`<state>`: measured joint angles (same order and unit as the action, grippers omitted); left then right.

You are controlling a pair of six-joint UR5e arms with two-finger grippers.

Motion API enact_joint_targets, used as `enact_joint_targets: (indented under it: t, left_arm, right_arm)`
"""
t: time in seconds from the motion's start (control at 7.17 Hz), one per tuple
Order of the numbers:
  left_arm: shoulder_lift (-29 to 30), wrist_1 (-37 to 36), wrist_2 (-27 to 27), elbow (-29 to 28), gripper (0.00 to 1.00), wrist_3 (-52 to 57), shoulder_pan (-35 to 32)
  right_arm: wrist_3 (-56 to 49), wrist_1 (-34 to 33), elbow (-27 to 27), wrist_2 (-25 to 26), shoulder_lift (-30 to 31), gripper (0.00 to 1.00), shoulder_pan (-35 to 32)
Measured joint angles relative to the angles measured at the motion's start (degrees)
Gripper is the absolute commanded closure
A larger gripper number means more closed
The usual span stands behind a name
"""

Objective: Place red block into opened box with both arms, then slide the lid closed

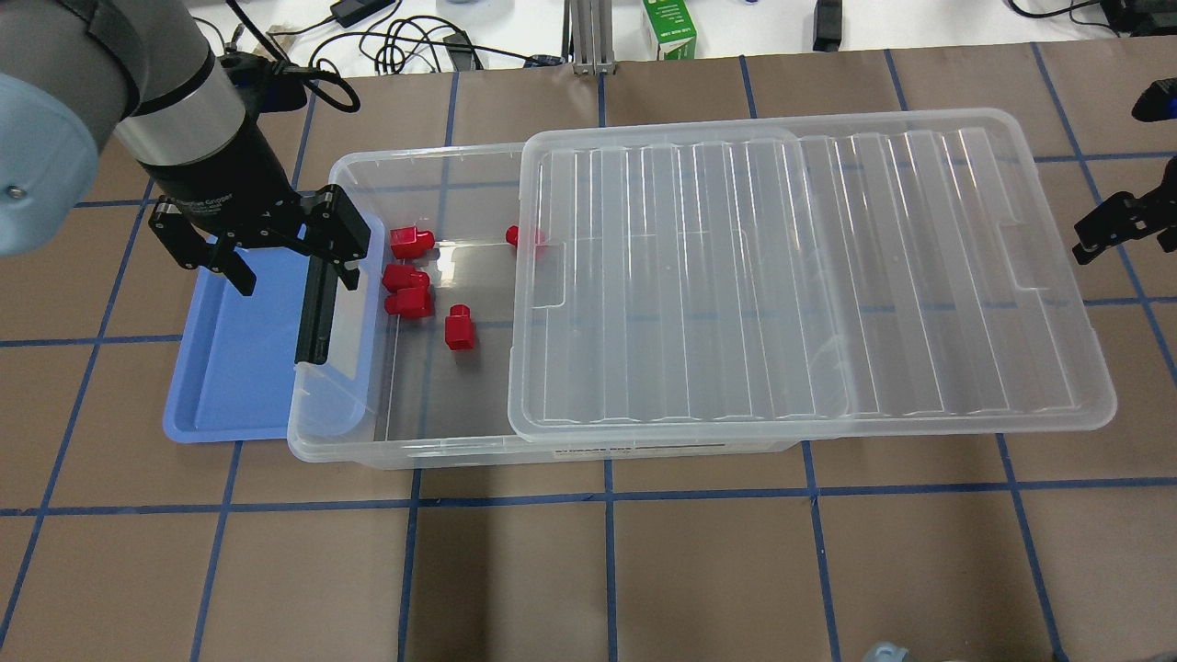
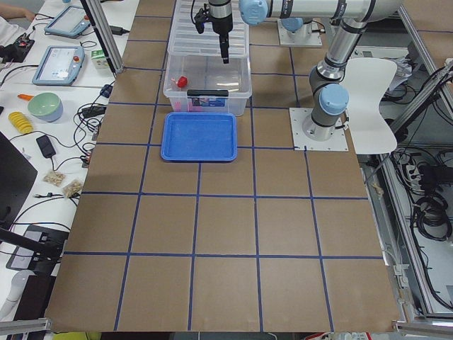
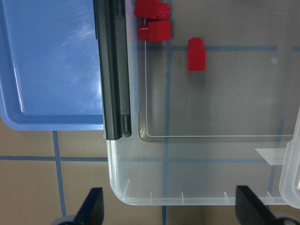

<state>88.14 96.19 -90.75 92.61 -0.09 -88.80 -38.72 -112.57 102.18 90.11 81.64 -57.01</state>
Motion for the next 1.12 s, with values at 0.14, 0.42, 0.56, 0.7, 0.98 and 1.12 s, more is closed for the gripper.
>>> enact_joint_targets:
  t: [0.14,0.42,0.56,0.7,0.98,1.12]
  left_arm:
    - [-0.04,-0.03,0.03,-0.04,0.00,0.30,0.04]
    - [-0.10,-0.02,-0.31,-0.13,0.00,1.55,0.10]
    - [-0.13,0.02,-0.44,-0.15,0.00,1.82,0.14]
    - [-0.13,0.02,-0.50,-0.15,0.00,1.95,0.17]
    - [-0.09,-0.03,-0.55,-0.14,0.00,2.20,0.34]
    - [-0.10,-0.04,-0.55,-0.15,0.00,2.35,0.89]
  right_arm:
    - [0.64,-0.02,0.26,0.03,0.07,0.00,-0.44]
    - [2.43,0.07,0.52,0.06,0.24,0.00,-2.34]
    - [3.34,0.22,0.62,0.06,0.38,0.00,-3.17]
    - [4.03,0.27,0.94,0.04,0.54,0.00,-4.07]
    - [6.46,-0.21,2.08,-0.10,0.82,0.00,-7.22]
    - [8.36,-0.39,2.29,-0.16,0.85,0.00,-8.97]
